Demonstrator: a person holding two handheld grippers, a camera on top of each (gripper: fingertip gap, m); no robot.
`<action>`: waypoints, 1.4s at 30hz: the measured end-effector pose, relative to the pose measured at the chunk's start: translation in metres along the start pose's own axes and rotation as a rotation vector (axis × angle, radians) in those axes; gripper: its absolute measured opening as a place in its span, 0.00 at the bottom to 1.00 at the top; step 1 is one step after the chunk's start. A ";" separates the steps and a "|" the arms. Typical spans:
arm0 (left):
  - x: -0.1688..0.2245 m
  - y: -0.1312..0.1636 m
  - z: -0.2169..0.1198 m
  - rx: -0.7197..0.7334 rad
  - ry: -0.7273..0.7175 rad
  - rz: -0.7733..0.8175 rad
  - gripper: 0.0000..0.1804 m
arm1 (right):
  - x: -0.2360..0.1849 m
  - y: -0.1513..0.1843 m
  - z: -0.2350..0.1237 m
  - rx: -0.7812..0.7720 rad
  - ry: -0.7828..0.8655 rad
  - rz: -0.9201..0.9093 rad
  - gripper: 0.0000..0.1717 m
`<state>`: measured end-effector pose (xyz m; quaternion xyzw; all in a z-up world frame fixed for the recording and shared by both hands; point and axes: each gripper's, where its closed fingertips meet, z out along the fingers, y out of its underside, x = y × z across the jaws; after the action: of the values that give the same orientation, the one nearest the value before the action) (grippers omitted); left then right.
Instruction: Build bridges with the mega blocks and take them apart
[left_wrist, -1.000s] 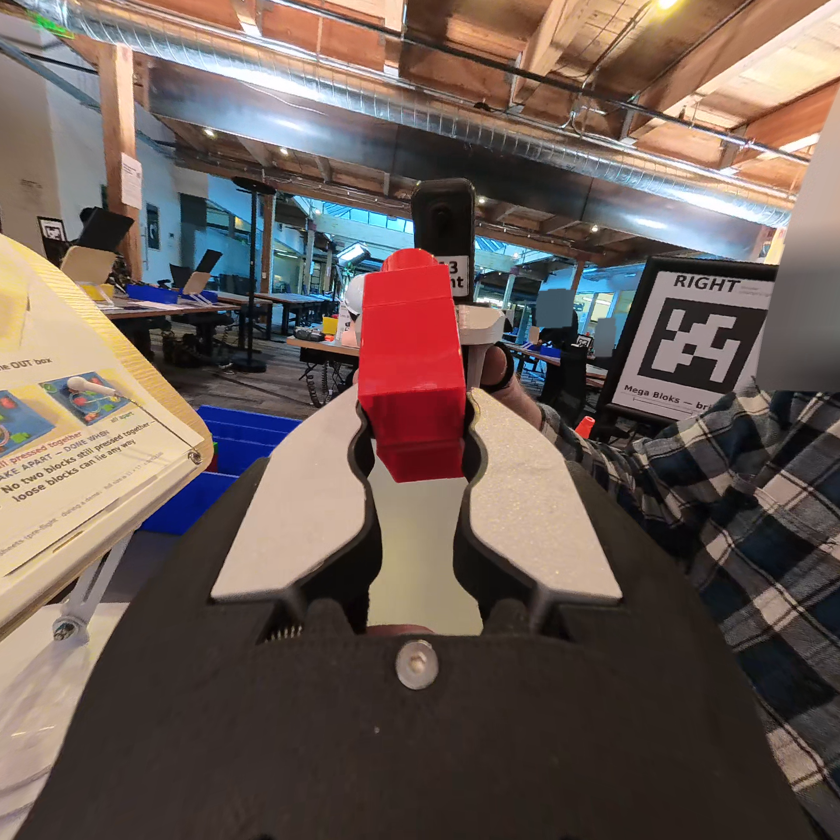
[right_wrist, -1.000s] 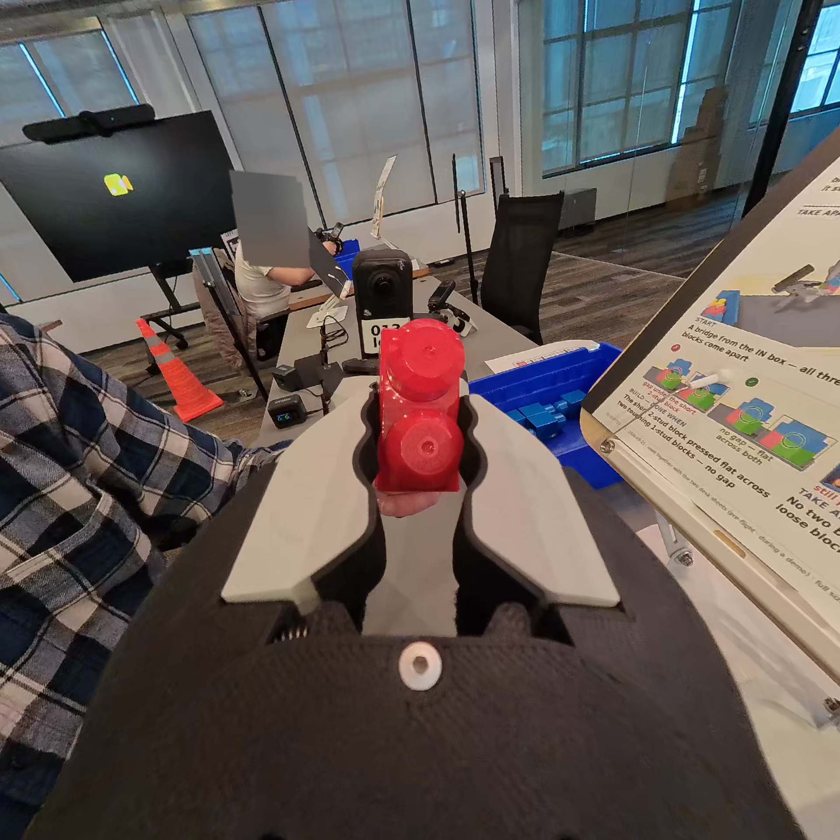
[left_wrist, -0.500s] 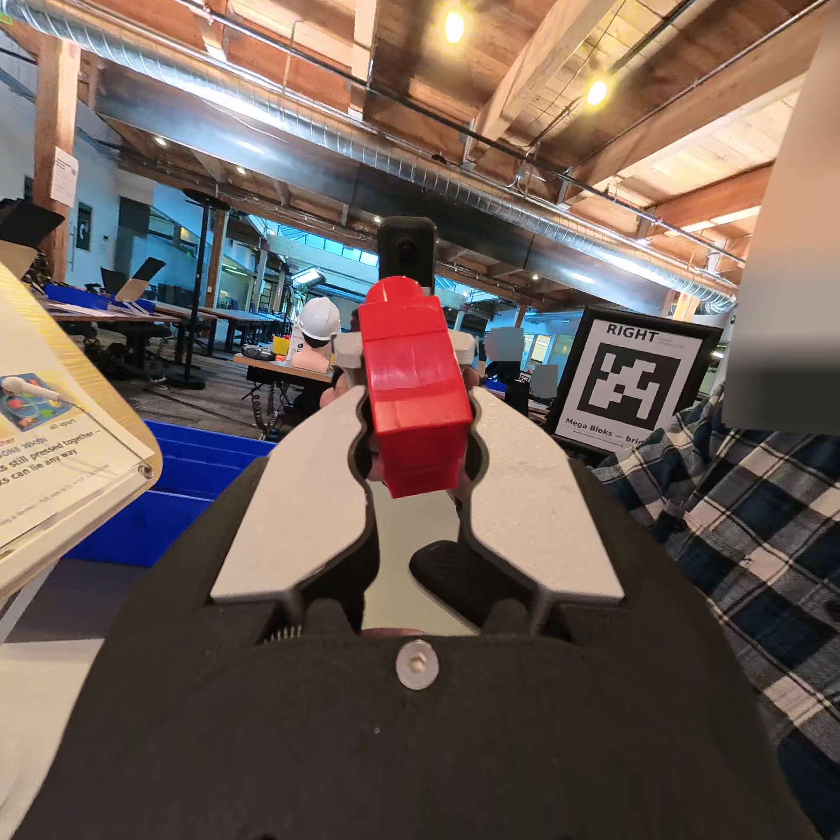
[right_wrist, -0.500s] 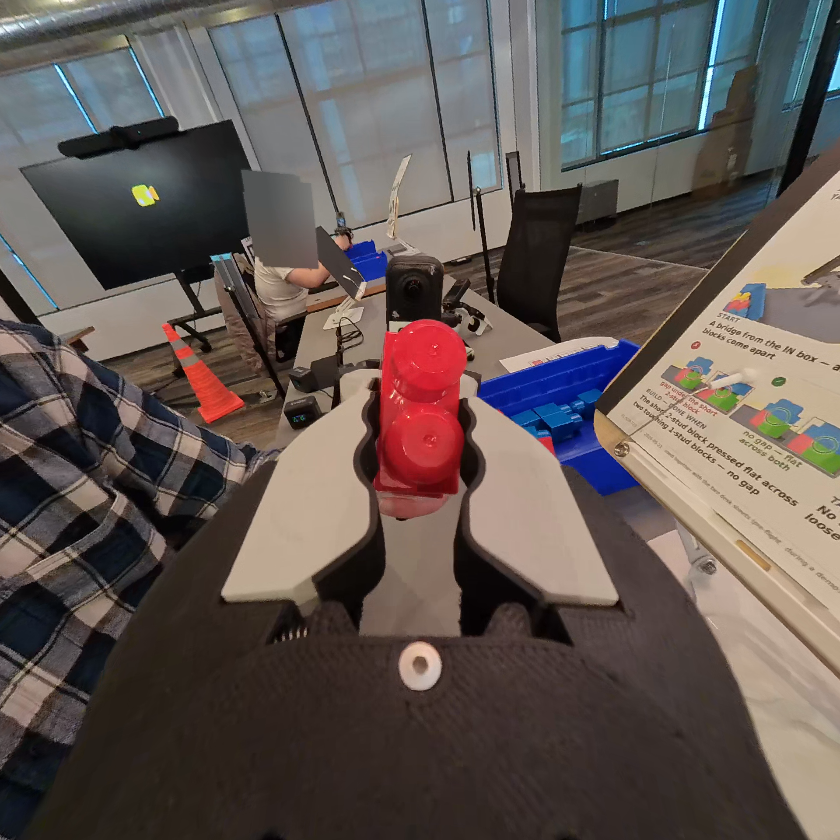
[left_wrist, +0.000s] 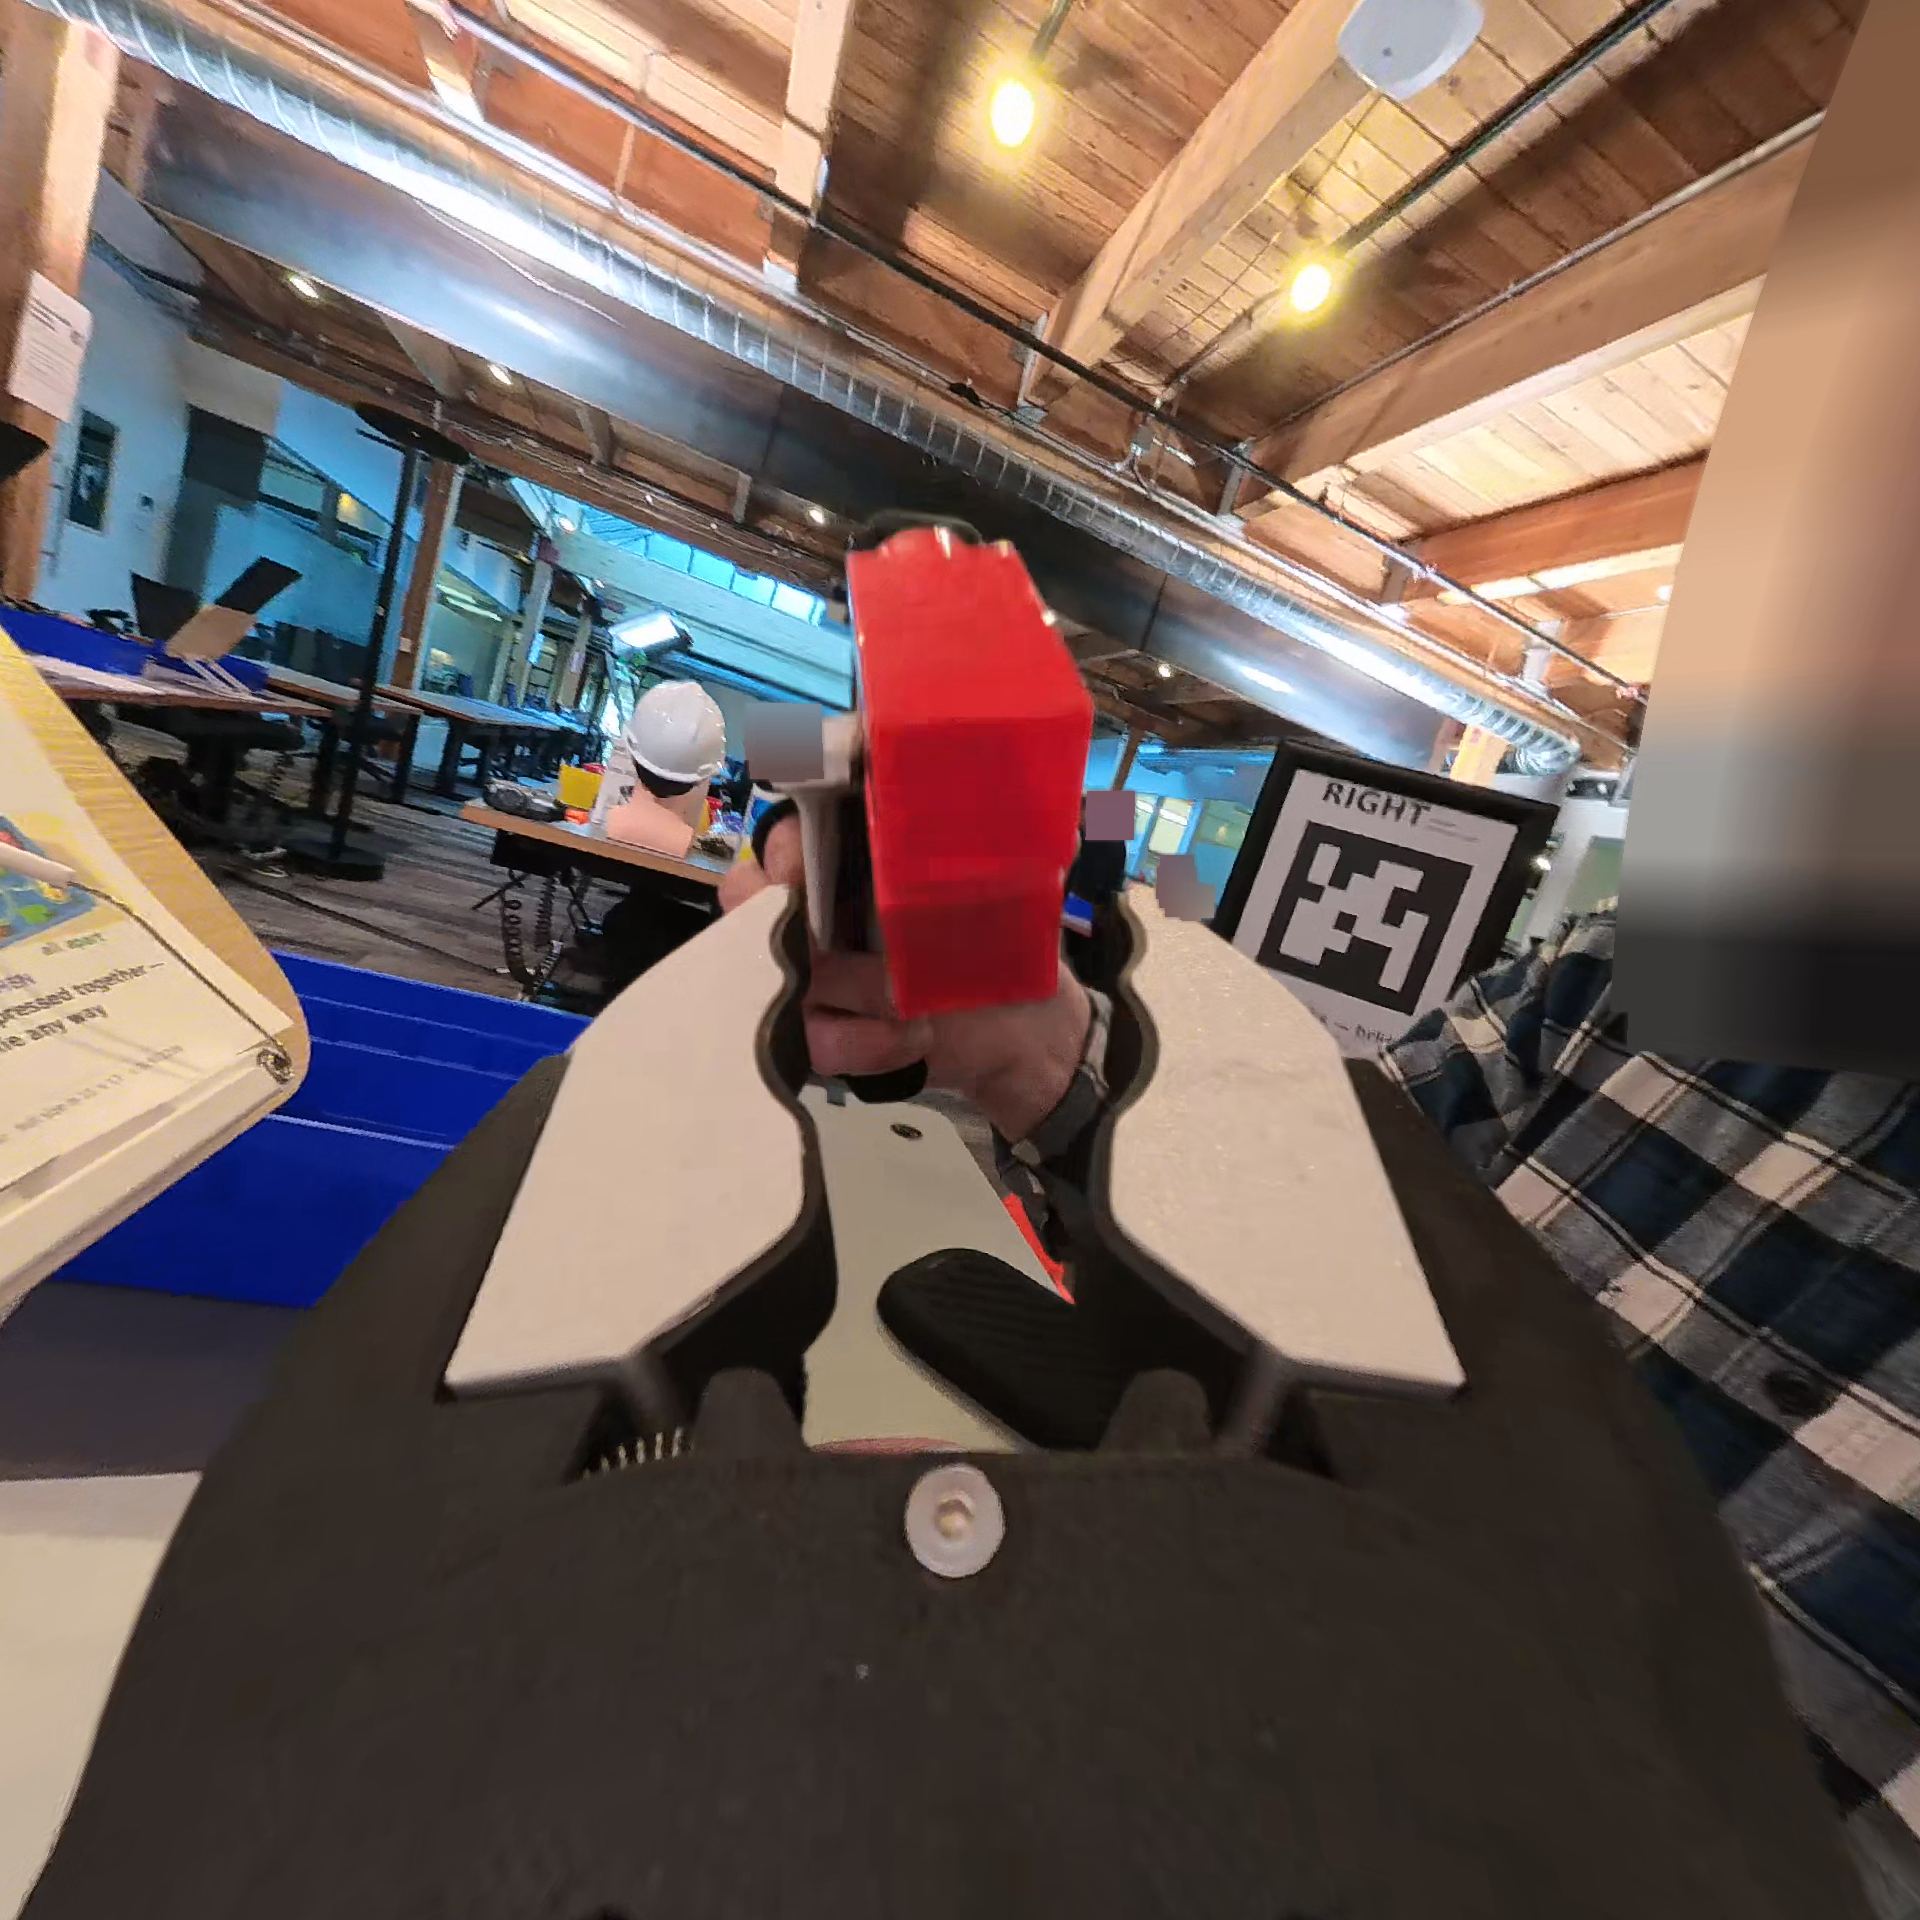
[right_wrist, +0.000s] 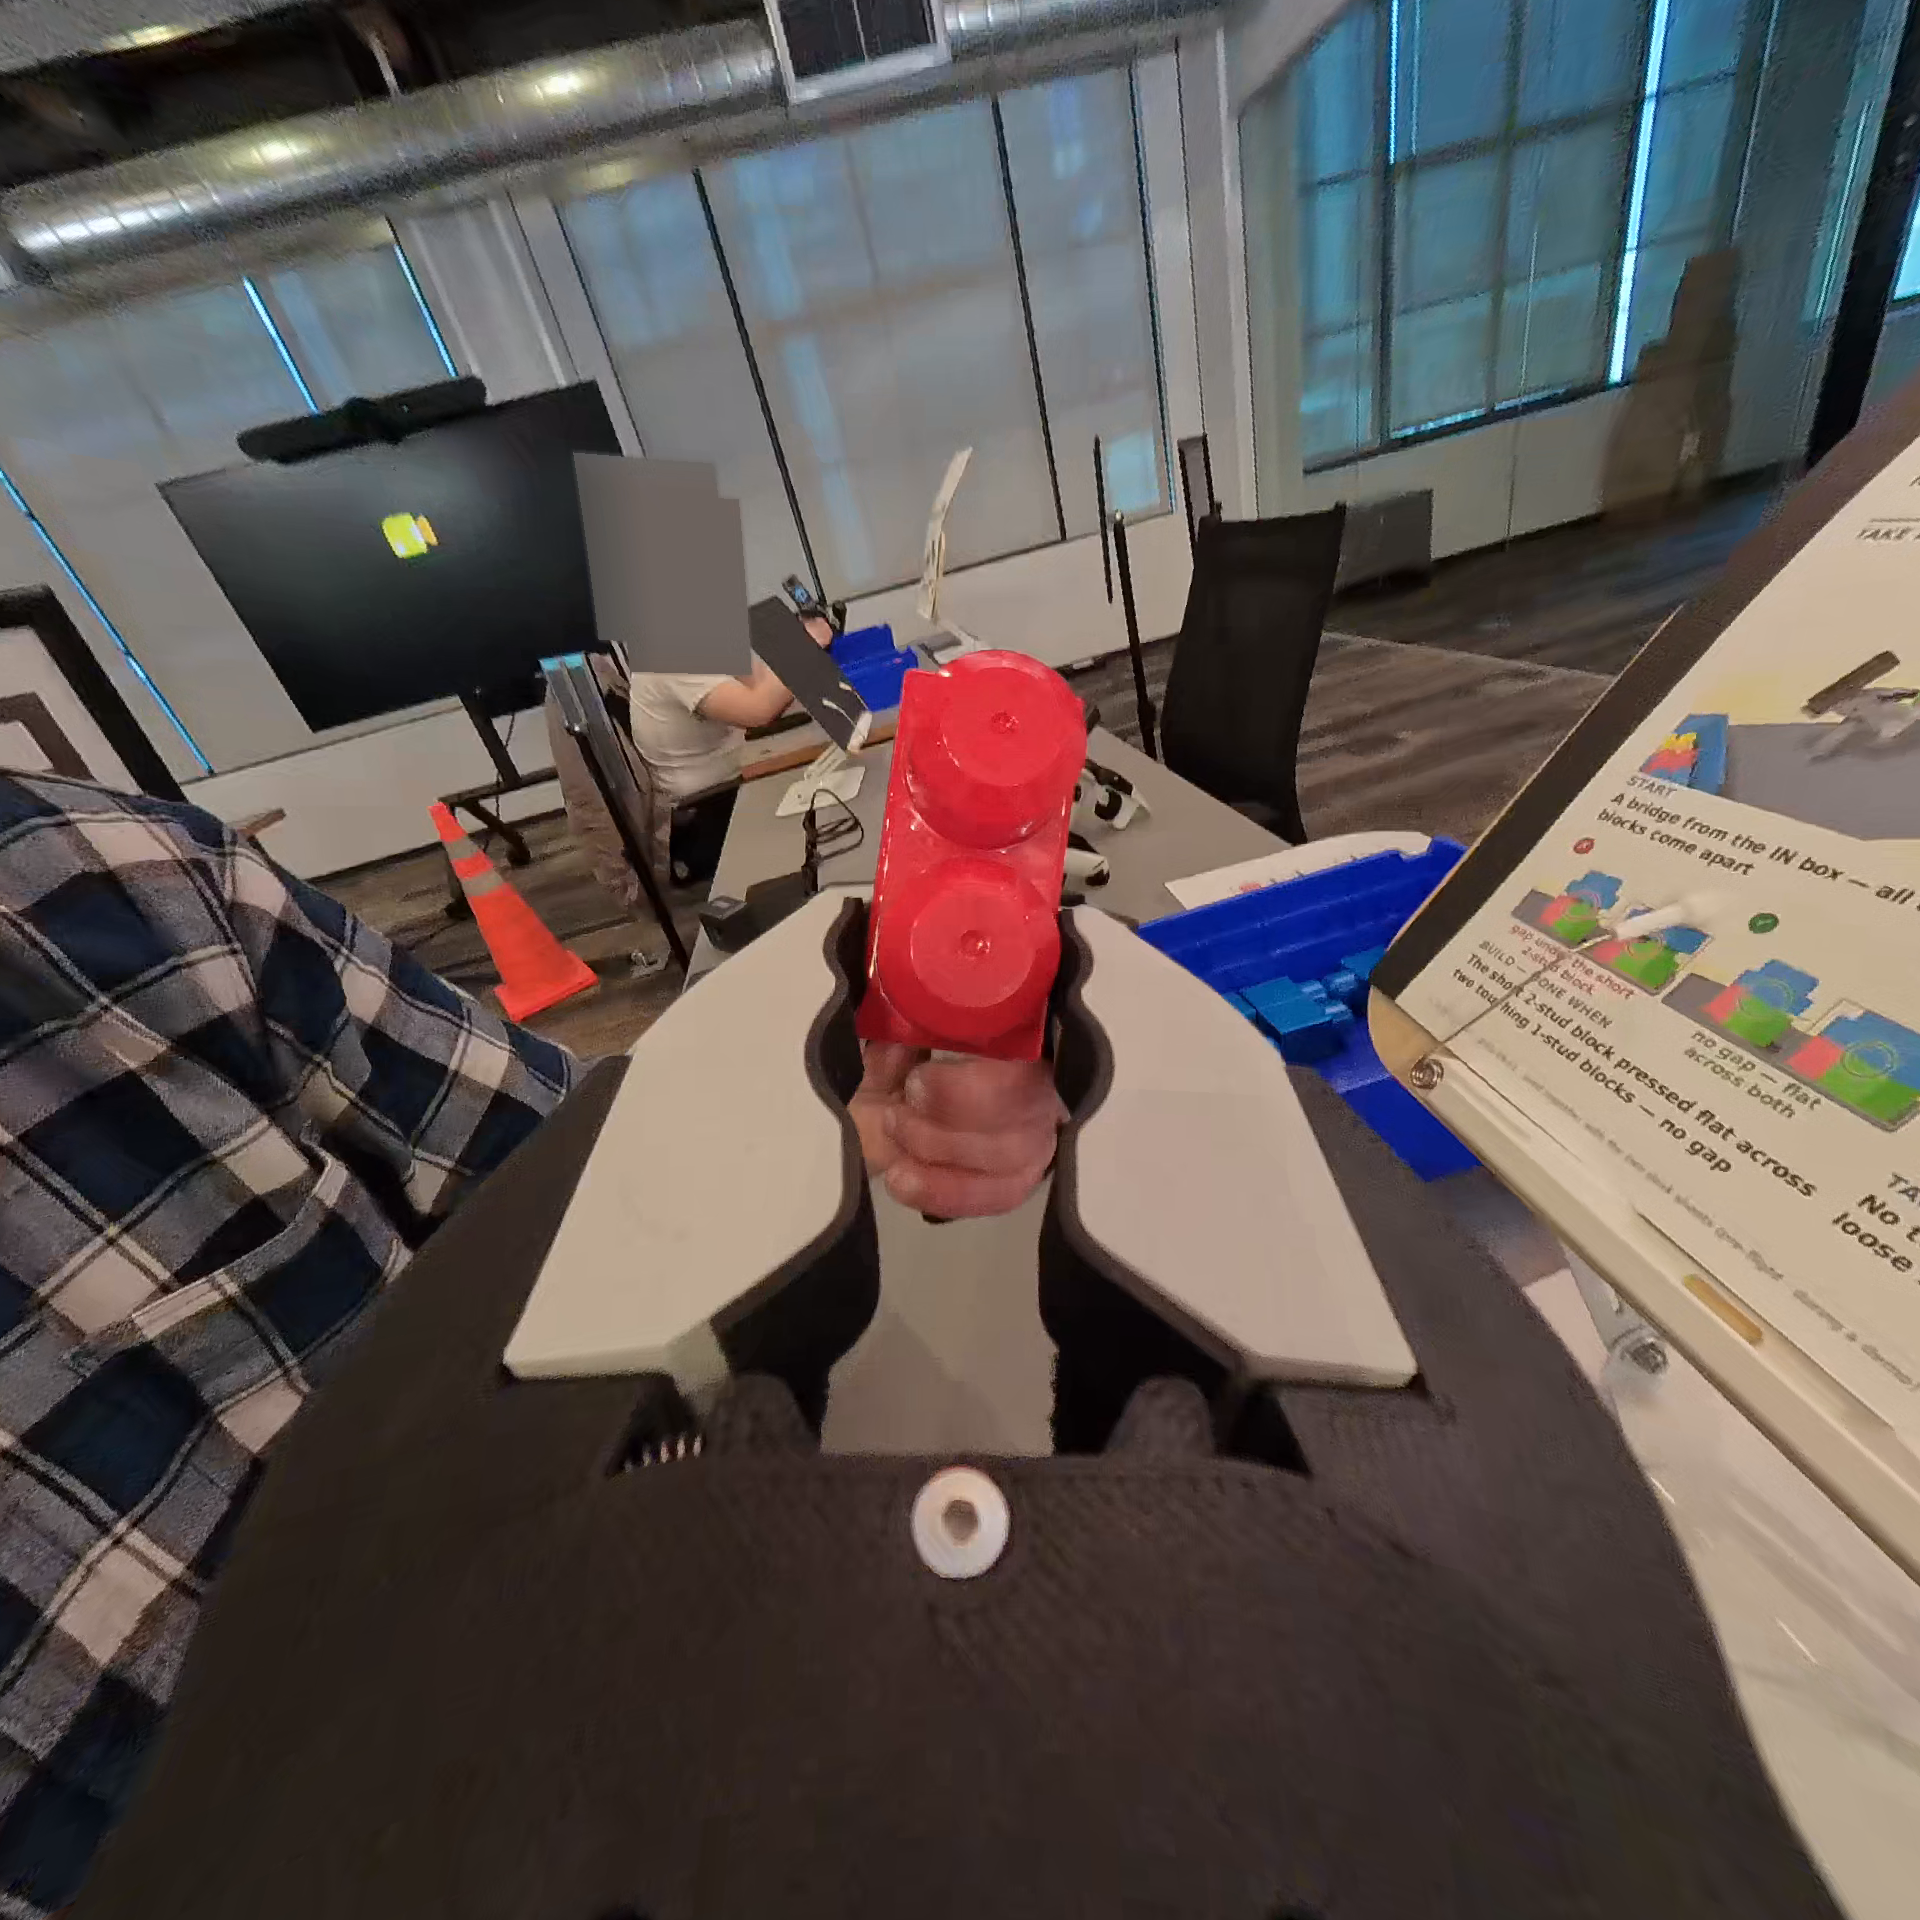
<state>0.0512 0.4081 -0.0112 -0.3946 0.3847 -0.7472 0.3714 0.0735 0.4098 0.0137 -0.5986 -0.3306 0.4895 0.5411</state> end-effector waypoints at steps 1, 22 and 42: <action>-0.001 0.004 0.003 -0.020 -0.003 0.000 0.30 | 0.000 0.000 0.000 0.015 -0.003 -0.004 0.20; 0.004 0.019 0.007 -0.169 -0.072 0.111 0.19 | -0.007 0.020 0.012 -0.155 -0.031 -0.055 0.21; -0.009 -0.036 -0.019 0.279 -0.205 0.077 0.20 | 0.030 0.010 0.008 -0.248 0.486 -0.457 0.64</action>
<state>0.0293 0.4370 0.0103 -0.3982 0.2521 -0.7345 0.4883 0.0739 0.4385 -0.0027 -0.6692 -0.3747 0.1551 0.6226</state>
